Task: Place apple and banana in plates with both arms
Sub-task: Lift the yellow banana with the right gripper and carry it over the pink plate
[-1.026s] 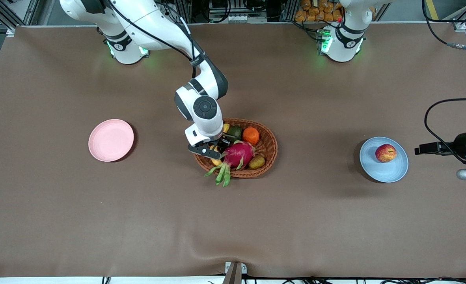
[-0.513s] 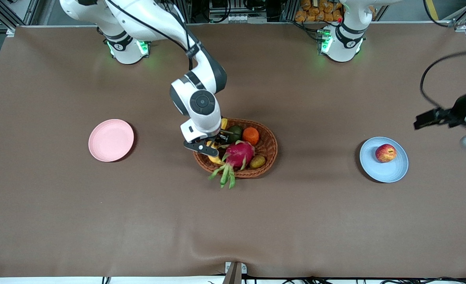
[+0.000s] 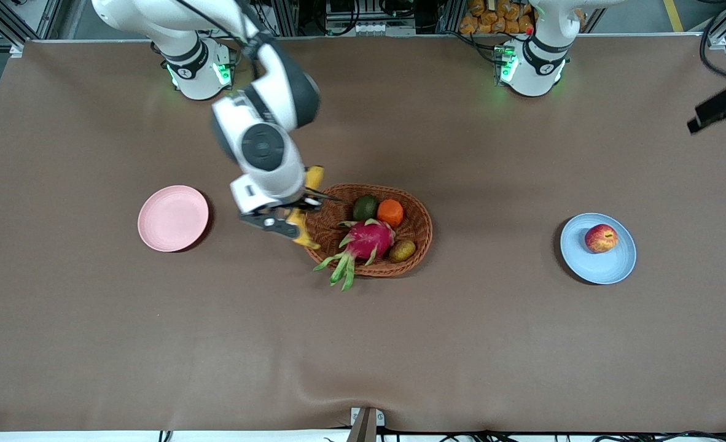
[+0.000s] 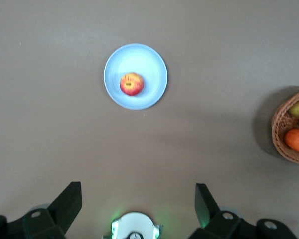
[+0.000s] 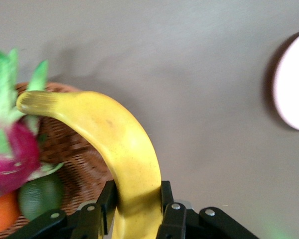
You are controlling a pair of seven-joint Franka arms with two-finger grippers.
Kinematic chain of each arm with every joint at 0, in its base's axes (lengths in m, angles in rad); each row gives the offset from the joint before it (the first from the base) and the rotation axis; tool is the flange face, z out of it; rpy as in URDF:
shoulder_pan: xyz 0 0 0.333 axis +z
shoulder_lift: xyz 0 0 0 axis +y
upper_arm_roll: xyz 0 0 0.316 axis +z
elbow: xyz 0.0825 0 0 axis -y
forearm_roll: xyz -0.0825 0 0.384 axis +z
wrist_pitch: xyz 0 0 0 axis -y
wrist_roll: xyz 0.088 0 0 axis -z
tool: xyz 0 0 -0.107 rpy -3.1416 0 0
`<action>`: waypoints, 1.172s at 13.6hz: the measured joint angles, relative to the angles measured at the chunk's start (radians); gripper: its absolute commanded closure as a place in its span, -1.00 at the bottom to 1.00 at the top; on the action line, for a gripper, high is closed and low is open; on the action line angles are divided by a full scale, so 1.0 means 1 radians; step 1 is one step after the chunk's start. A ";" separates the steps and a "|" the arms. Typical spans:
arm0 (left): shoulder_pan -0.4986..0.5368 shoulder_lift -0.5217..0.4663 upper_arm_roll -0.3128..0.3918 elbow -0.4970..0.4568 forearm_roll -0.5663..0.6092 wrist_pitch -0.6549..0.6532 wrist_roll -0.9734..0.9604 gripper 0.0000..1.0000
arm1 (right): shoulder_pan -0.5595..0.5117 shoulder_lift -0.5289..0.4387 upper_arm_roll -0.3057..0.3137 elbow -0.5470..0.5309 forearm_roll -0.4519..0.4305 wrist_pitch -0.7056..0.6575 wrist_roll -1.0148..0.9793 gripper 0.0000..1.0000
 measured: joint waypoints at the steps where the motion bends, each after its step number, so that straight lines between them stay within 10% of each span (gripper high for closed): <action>1: -0.001 -0.017 -0.001 -0.007 0.000 -0.003 -0.004 -1.00 | -0.043 -0.020 -0.003 -0.004 -0.001 -0.038 -0.052 1.00; 6: -0.001 -0.014 0.001 -0.024 0.000 0.020 -0.005 -1.00 | -0.251 -0.084 -0.008 -0.136 -0.096 -0.040 -0.302 1.00; 16: 0.000 0.000 0.002 -0.033 -0.032 0.067 0.001 -1.00 | -0.379 -0.199 -0.007 -0.585 -0.198 0.388 -0.416 1.00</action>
